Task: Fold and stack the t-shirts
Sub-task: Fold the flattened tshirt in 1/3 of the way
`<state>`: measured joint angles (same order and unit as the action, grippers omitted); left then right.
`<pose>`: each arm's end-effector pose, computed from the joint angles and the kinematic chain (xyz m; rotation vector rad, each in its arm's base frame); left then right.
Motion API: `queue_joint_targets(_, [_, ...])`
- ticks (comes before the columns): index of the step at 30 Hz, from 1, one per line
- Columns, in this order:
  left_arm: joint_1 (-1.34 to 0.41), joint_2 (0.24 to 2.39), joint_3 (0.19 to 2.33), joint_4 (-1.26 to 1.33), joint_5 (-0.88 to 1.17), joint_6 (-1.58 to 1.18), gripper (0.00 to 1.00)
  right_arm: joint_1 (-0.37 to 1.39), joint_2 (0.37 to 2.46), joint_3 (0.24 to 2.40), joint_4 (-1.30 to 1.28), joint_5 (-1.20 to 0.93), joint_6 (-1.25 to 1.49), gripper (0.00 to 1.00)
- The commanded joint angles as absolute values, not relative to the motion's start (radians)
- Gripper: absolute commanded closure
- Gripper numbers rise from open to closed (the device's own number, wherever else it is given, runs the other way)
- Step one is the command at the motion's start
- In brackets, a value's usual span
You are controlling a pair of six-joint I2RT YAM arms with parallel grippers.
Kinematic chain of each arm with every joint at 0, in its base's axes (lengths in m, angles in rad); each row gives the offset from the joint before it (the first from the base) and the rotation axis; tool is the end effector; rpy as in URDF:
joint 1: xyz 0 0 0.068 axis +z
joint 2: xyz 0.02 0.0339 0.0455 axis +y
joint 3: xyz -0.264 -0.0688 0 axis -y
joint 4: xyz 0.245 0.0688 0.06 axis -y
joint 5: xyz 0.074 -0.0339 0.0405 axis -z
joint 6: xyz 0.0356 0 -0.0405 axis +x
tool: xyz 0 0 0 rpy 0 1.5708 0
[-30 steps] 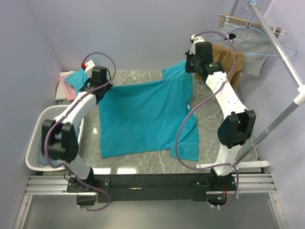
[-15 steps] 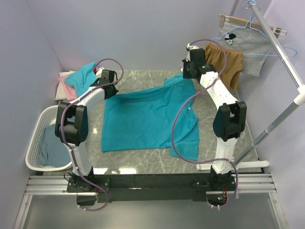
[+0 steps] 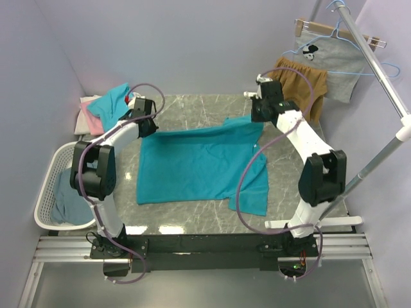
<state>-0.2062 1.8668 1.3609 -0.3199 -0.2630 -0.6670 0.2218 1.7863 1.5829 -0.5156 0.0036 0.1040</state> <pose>0.4070 -0.0757 0.2201 -0.6575 2.2693 -0.1071 0.4010 0.0903 0.3085 -0.1332 2.2914 0.1648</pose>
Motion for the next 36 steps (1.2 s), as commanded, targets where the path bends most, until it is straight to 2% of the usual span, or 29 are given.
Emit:
queue_joint_targets(1, [-0.202, 1.758, 1.278, -0.324, -0.213, -0.702, 0.96, 0.222, 1.616, 1.427, -0.497, -0.015, 0.164, 1.00])
queue_joint_targets(8, [-0.204, 1.706, 1.114, -0.307, -0.223, -0.736, 0.95, 0.250, 1.540, 1.212, -0.501, 0.047, 0.256, 1.00])
queue_joint_targets(9, [-0.204, 1.704, 1.103, -0.307, -0.219, -0.741, 0.94, 0.252, 1.554, 1.197, -0.515, 0.048, 0.261, 1.00])
queue_joint_targets(10, [-0.204, 1.703, 1.095, -0.307, -0.219, -0.750, 0.88, 0.255, 1.560, 1.189, -0.535, 0.060, 0.267, 1.00])
queue_joint_targets(11, [-0.204, 1.698, 1.079, -0.293, -0.213, -0.749, 0.83, 0.259, 1.563, 1.180, -0.540, 0.090, 0.290, 0.90])
queue_joint_targets(12, [-0.204, 1.697, 1.074, -0.291, -0.213, -0.746, 0.77, 0.258, 1.563, 1.161, -0.538, 0.121, 0.294, 0.74])
queue_joint_targets(13, [-0.204, 1.687, 1.077, -0.293, -0.221, -0.742, 0.66, 0.261, 1.559, 1.157, -0.543, 0.144, 0.301, 0.73])
queue_joint_targets(14, [-0.204, 1.681, 1.077, -0.296, -0.227, -0.738, 0.59, 0.261, 1.551, 1.155, -0.545, 0.167, 0.323, 0.67])
queue_joint_targets(15, [-0.204, 1.674, 1.080, -0.302, -0.230, -0.735, 0.50, 0.261, 1.525, 1.154, -0.542, 0.202, 0.331, 0.46])
queue_joint_targets(16, [-0.204, 1.660, 1.094, -0.310, -0.236, -0.727, 0.35, 0.261, 1.510, 1.155, -0.532, 0.213, 0.334, 0.41])
queue_joint_targets(18, [-0.204, 1.637, 1.111, -0.331, -0.241, -0.718, 0.30, 0.261, 1.477, 1.169, -0.519, 0.225, 0.333, 0.34])
queue_joint_targets(22, [-0.204, 1.606, 1.155, -0.338, -0.242, -0.713, 0.26, 0.261, 1.505, 1.224, -0.499, 0.200, 0.316, 0.31])
queue_joint_targets(24, [-0.204, 1.608, 1.160, -0.313, -0.206, -0.709, 0.21, 0.261, 1.572, 1.273, -0.499, 0.181, 0.313, 0.31])
queue_joint_targets(26, [-0.204, 1.632, 1.184, -0.291, -0.174, -0.698, 0.21, 0.261, 1.624, 1.302, -0.491, 0.143, 0.307, 0.31])
queue_joint_targets(30, [-0.204, 1.718, 1.204, -0.241, -0.114, -0.718, 0.22, 0.245, 1.787, 1.399, -0.503, 0.189, 0.314, 0.32])
queue_joint_targets(36, [-0.204, 1.807, 1.216, -0.180, -0.081, -0.715, 0.22, 0.218, 1.922, 1.499, -0.523, 0.279, 0.325, 0.32])
